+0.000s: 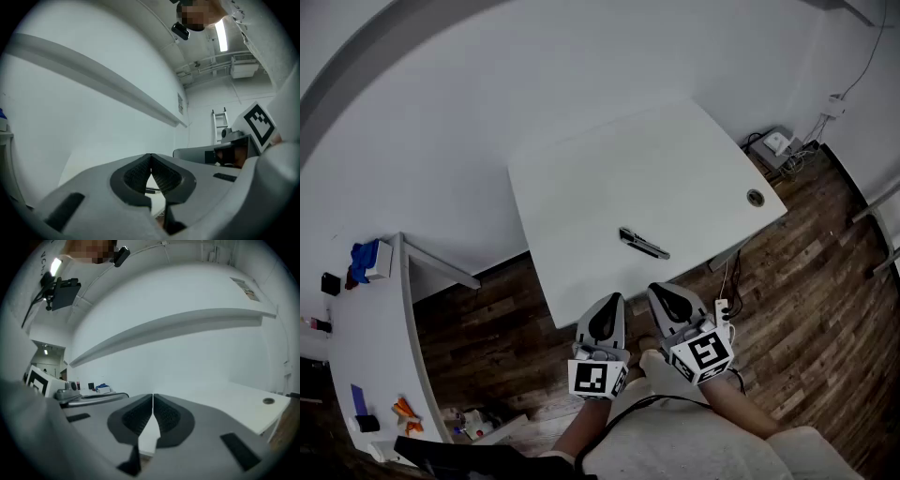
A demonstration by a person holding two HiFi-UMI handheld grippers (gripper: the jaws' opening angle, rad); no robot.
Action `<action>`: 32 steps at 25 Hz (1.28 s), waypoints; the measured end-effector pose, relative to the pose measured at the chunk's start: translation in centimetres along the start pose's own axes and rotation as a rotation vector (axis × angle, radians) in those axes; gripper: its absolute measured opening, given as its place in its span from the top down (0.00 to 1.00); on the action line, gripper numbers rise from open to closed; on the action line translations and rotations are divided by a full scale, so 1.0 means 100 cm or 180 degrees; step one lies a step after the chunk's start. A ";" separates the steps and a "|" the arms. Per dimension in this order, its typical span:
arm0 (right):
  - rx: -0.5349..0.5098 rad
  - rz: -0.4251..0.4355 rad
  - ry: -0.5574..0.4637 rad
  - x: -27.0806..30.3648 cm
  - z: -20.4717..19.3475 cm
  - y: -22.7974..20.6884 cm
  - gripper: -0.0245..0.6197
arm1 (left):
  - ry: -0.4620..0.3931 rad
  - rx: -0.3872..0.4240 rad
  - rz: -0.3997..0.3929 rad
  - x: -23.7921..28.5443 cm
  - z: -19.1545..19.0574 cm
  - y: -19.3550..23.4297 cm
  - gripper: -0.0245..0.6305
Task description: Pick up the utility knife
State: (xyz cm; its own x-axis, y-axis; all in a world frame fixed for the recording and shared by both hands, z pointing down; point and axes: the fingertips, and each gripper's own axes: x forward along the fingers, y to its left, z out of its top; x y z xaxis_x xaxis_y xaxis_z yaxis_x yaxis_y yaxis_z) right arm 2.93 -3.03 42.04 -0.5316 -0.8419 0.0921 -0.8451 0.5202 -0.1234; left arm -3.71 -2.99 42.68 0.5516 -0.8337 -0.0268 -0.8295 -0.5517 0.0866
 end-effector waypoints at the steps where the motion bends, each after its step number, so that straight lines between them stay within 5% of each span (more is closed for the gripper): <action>1: 0.0007 0.0020 0.0021 0.006 -0.001 -0.004 0.95 | -0.0006 0.0013 0.0002 0.005 0.001 0.002 0.95; 15: -0.0074 0.0253 0.0626 0.058 -0.043 -0.056 0.93 | 0.0160 -0.0140 0.0054 0.061 -0.037 0.017 0.95; 22: -0.0372 0.0412 0.1160 0.093 -0.077 -0.082 0.79 | 0.0306 -0.0370 0.0222 0.078 -0.063 0.022 0.95; 32: -0.0854 0.0653 0.2106 0.135 -0.139 -0.109 0.71 | 0.0317 -0.0271 0.0455 0.087 -0.072 0.044 0.95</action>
State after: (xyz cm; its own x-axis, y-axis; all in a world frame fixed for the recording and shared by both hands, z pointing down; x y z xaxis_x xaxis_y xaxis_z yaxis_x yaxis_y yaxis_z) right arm 4.19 -18.07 58.36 -0.5314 -0.5058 0.6796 -0.6647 0.7463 0.0357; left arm -1.94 -12.46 49.96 0.4382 -0.8944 0.0900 -0.8920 -0.4203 0.1665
